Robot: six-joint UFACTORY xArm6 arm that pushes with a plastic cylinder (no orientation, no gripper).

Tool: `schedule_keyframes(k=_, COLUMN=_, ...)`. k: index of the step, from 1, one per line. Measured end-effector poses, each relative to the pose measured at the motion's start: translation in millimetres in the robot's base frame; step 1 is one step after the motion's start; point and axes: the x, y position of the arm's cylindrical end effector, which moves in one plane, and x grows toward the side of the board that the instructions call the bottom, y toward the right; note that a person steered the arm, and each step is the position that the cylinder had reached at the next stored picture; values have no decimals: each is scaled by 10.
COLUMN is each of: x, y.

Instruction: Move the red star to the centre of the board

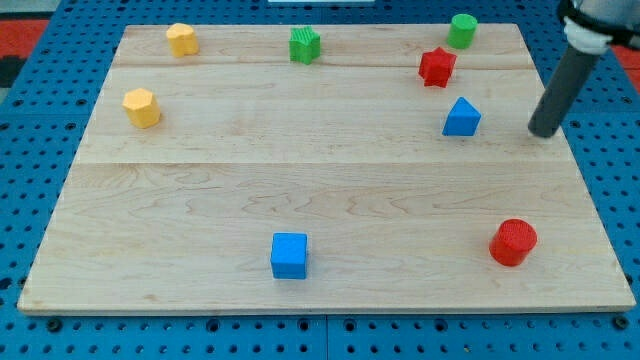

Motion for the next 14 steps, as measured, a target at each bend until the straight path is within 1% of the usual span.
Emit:
schedule_keyframes(k=1, x=-697, y=-68)
schedule_keyframes(k=2, x=-1116, y=-422)
schedule_keyframes(k=3, x=-1114, y=-989)
schedule_keyframes(k=4, x=-908, y=-1706)
schedule_keyframes(k=5, x=-612, y=-2160)
schedule_keyframes(k=6, x=-455, y=-2066)
schedule_keyframes(k=7, x=-734, y=-2082)
schedule_keyframes(k=8, x=-815, y=-1584)
schedule_keyframes(k=9, x=-606, y=-1434)
schedule_keyframes(k=10, x=-262, y=-1636)
schedule_keyframes(k=11, x=-31, y=-2190)
schedule_keyframes(k=12, x=-236, y=-2615)
schedule_keyframes(k=13, x=-583, y=-2682)
schedule_keyframes(k=14, x=-567, y=-2831)
